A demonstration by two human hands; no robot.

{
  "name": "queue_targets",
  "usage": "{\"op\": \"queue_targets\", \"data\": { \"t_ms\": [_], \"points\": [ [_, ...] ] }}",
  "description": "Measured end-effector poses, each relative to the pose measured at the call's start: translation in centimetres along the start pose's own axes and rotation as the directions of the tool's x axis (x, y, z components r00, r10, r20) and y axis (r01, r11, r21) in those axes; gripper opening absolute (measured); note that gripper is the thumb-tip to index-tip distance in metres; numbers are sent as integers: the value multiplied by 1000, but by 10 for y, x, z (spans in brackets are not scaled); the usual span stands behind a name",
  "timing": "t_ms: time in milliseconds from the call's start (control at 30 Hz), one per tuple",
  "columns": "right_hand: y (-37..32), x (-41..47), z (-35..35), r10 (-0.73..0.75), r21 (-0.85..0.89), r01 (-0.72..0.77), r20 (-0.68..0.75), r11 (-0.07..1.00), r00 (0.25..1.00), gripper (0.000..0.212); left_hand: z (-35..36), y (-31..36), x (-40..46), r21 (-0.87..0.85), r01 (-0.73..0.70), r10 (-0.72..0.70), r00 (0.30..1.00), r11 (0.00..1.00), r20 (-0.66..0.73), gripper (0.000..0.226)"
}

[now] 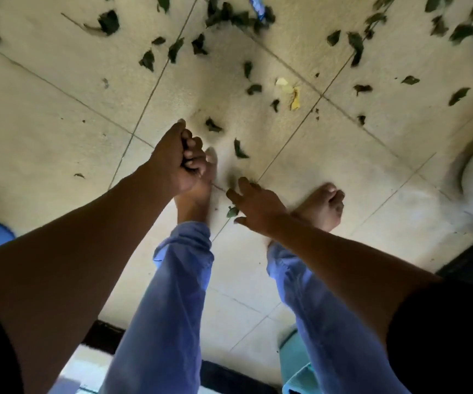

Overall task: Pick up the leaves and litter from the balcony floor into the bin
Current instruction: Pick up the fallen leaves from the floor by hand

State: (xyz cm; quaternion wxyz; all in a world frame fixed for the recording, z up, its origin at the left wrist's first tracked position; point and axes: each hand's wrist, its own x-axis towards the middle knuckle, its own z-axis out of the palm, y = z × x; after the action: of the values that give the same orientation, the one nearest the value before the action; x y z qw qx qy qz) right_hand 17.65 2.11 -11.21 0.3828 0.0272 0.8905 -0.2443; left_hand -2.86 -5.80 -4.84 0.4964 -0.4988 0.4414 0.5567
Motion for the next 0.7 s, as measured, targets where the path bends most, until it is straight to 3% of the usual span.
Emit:
{"op": "queue_targets", "data": {
  "t_ms": [167, 367, 467, 533, 600, 700],
  "points": [
    [-27, 7, 35, 23, -24, -24, -32, 999, 999, 64, -46, 5, -16, 63, 17, -18, 1000, 998, 22, 52],
    [-28, 8, 39, -8, -7, 8, -36, 1000, 999, 36, -78, 6, -36, 217, 82, -88, 996, 973, 19, 54],
    [-31, 11, 30, 126, 145, -112, -95, 983, 987, 20, -80, 8, -33, 291, 90, -87, 996, 952, -23, 50],
    [-30, 16, 19, 295, 304, -218, -238, 927, 925, 12, -76, 7, -31, 298, 77, -72, 997, 951, -31, 47],
    [-26, 22, 7, 466, 506, -257, -345, 823, 815, 13, -70, 5, -29, 308, 60, -65, 998, 950, 7, 44],
    [-19, 32, -11, 655, 749, -205, -371, 630, 658, 32, -59, 1, -24, 297, 62, -85, 994, 953, 65, 41]
  ]
}}
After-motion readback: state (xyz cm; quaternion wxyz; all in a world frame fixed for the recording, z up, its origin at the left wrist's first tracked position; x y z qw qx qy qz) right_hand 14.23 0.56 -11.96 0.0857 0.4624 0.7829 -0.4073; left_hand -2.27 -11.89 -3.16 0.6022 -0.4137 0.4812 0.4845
